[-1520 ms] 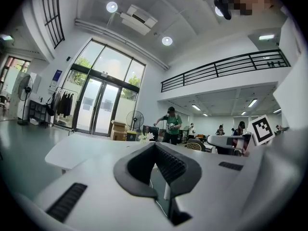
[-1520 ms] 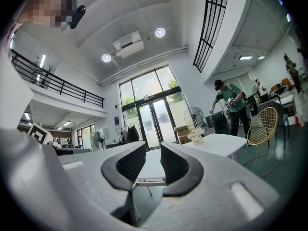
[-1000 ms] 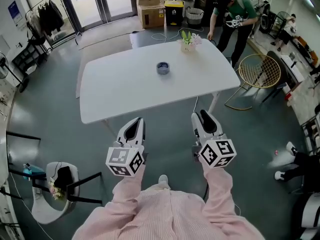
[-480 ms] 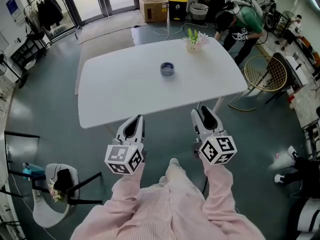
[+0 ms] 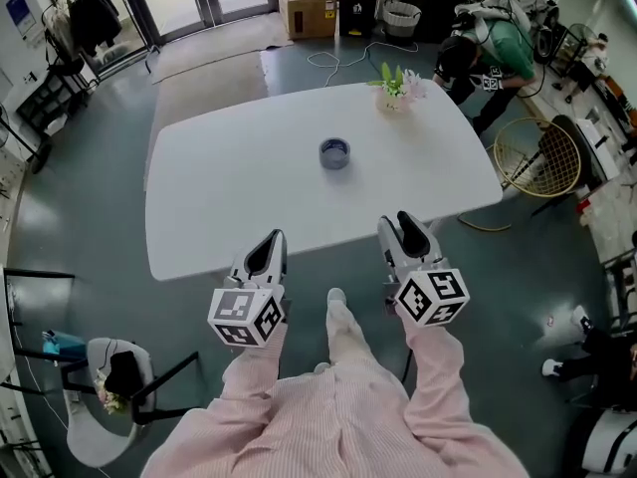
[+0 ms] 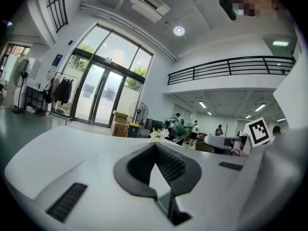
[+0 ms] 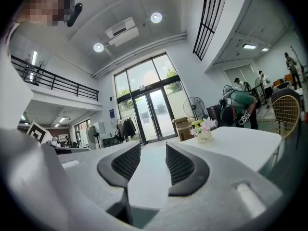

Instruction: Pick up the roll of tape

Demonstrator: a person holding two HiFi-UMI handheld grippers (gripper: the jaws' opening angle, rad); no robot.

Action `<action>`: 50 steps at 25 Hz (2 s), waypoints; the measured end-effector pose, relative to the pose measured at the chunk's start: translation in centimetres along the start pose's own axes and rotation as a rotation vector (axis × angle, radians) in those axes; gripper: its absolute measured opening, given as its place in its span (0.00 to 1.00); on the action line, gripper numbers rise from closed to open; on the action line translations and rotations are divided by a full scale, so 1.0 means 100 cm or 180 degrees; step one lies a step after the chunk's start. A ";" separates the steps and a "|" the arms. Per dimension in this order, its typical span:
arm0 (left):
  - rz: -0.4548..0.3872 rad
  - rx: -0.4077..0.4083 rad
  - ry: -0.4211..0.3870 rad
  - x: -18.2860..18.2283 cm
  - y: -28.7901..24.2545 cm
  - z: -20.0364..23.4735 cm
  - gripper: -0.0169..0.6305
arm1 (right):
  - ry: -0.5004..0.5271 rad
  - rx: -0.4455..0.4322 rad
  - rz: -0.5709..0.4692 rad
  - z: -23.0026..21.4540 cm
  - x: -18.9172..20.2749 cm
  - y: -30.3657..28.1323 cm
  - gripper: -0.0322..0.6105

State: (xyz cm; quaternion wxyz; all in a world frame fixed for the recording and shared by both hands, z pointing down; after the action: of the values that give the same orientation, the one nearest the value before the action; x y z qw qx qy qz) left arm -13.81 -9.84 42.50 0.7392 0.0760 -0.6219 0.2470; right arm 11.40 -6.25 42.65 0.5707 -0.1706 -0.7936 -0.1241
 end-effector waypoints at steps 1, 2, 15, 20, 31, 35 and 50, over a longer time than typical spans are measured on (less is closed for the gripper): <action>0.0009 -0.0004 0.0014 -0.002 -0.011 0.001 0.03 | 0.0003 -0.0003 0.0020 -0.007 -0.003 -0.009 0.28; 0.0021 -0.0010 0.0030 -0.004 -0.022 0.003 0.03 | 0.0005 -0.0007 0.0041 -0.015 -0.005 -0.018 0.28; 0.0381 -0.0183 0.0266 -0.005 -0.161 0.017 0.03 | 0.0036 -0.0279 0.0602 -0.104 -0.008 -0.145 0.28; 0.0550 -0.0264 0.0324 -0.002 -0.202 0.021 0.03 | 0.0015 -0.0420 0.0850 -0.133 -0.003 -0.185 0.28; 0.0839 -0.0358 0.0487 0.019 -0.256 0.036 0.03 | 0.0321 -0.0970 0.1630 -0.153 0.028 -0.251 0.28; 0.0946 -0.0411 0.0557 0.026 -0.267 0.041 0.03 | 0.0492 -0.1188 0.1969 -0.154 0.040 -0.269 0.28; 0.1379 -0.0451 0.0748 0.056 -0.282 0.059 0.03 | 0.1102 -0.1753 0.3456 -0.146 0.099 -0.303 0.28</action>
State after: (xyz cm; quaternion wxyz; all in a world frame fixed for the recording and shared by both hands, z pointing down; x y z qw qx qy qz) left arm -5.42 -35.26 54.59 0.7398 -0.1401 -0.5493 0.3625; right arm 8.68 -38.28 56.65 0.6077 -0.6669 -0.4291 -0.0424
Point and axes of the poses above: the fingertips, and each gripper's own axes: y backward along the fingers, z to its left, x out of its underside, the point moved 6 cm from there along y, backward along the fingers, and after that the axes turned 10 degrees about -x, right-handed, at the moved point
